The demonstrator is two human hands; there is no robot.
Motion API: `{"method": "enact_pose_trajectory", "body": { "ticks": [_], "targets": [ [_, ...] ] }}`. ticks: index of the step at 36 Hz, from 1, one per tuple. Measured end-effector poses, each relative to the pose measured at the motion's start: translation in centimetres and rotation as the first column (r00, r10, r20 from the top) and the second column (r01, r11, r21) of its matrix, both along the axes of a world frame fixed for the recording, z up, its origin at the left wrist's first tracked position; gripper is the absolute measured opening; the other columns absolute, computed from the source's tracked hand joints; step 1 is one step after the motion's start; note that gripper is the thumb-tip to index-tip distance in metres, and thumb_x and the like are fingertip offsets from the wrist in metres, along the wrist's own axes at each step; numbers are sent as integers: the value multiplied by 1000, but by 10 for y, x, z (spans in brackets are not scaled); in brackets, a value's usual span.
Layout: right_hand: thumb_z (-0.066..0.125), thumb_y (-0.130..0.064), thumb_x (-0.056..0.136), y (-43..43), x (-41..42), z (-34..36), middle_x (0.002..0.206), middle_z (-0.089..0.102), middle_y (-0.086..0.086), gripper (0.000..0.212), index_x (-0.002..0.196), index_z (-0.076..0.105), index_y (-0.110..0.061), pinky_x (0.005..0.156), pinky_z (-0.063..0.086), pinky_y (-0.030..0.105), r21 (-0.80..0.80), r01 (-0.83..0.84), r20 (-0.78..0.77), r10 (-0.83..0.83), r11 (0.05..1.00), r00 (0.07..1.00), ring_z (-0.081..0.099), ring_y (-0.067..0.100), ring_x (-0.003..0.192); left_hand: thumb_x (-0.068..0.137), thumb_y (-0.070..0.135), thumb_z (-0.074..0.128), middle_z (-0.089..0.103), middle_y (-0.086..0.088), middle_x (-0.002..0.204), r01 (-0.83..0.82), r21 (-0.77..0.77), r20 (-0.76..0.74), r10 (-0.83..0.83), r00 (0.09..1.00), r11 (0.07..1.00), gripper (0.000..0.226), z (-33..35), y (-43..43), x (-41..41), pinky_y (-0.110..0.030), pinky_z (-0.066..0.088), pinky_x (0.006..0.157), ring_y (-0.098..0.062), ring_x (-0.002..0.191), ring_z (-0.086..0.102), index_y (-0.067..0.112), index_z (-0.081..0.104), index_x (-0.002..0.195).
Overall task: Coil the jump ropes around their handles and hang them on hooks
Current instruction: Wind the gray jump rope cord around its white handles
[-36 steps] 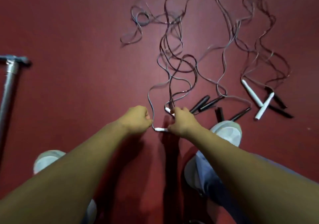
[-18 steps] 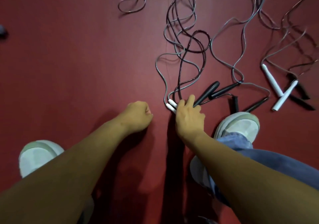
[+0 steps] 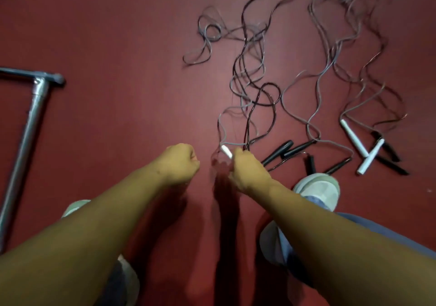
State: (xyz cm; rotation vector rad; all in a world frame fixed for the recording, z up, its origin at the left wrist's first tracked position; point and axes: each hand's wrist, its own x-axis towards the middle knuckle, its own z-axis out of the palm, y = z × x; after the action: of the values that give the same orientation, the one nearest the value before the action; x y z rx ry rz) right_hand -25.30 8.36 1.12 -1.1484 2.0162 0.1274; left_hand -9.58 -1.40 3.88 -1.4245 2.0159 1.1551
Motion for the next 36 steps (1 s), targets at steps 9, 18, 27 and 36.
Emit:
{"method": "enact_pose_trajectory", "body": {
  "ticks": [9,18,27,36],
  "targets": [
    [47,-4,96,-64,24,219,77,65,13,18,96,54,-20,61,47,32,-2,115,583,-92,993,807,61,25,66,75,7,65,41,0,146,-91,-191,-352,18,936,977,83,189,-12,25,-28,37,110,-25,124,50,31,40,150],
    [55,-24,104,-28,49,377,87,59,14,16,118,59,-17,56,51,34,-66,41,857,35,997,514,58,24,66,68,12,74,76,-11,96,-428,-46,-740,257,621,902,31,338,17,90,-46,53,93,-25,97,70,14,72,99],
    [54,-24,104,0,84,386,69,42,5,13,100,59,-14,50,29,27,-91,28,856,64,995,513,34,15,53,85,-7,56,66,-22,67,-453,93,-777,349,524,887,6,342,45,119,-25,50,57,-26,60,63,-8,62,86],
    [56,-33,104,-8,80,364,65,56,9,32,99,54,-2,45,45,29,-191,-66,591,169,979,789,48,18,46,92,36,72,55,5,54,-372,-237,-579,177,796,897,30,324,12,120,-37,45,58,-15,52,49,13,66,73]
  ]
}}
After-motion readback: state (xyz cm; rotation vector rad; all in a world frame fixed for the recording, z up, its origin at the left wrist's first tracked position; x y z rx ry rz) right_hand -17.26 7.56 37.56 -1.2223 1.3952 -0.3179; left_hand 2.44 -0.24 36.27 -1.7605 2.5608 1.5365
